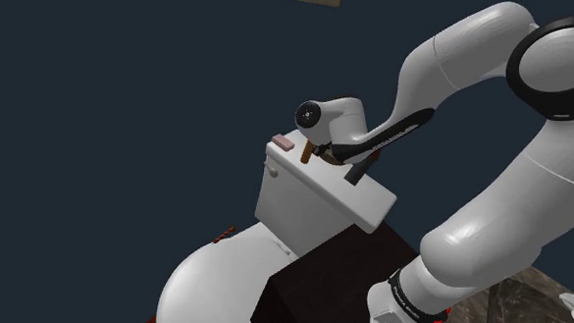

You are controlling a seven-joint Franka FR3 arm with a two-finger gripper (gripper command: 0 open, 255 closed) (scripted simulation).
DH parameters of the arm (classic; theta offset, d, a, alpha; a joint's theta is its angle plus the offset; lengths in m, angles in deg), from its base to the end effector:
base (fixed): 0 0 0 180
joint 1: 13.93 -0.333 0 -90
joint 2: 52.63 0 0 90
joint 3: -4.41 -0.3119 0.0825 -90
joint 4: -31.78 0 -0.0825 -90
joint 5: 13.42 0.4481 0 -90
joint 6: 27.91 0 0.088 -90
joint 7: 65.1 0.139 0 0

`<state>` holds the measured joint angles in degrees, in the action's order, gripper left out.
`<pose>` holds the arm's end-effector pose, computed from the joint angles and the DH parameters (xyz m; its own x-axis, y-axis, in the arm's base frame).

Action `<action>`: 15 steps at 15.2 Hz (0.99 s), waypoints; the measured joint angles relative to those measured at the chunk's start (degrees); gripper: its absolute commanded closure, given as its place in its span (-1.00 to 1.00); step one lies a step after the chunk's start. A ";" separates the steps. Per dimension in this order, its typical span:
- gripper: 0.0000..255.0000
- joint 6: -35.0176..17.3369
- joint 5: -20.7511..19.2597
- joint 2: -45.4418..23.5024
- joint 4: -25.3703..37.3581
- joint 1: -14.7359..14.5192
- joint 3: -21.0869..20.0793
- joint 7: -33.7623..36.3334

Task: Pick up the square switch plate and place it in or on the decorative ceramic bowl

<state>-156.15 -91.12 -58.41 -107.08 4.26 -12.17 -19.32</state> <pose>0.5193 -0.0646 0.1847 0.9705 0.2400 0.0235 0.1317 -0.6089 0.7823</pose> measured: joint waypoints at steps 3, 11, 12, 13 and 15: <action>-1.00 -0.05 -0.01 -0.10 -0.10 0.01 0.00 0.08; -1.00 2.10 5.65 4.26 -1.45 -1.85 -2.14 -2.80; -1.00 2.38 6.51 5.01 -1.73 -2.12 -2.44 -3.22; -1.00 2.58 6.96 5.34 -1.93 -2.31 -2.63 -3.31; -1.00 2.82 7.37 5.50 -1.93 -2.49 -2.81 -3.43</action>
<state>-153.33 -83.75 -52.90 -109.01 1.77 -14.98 -22.75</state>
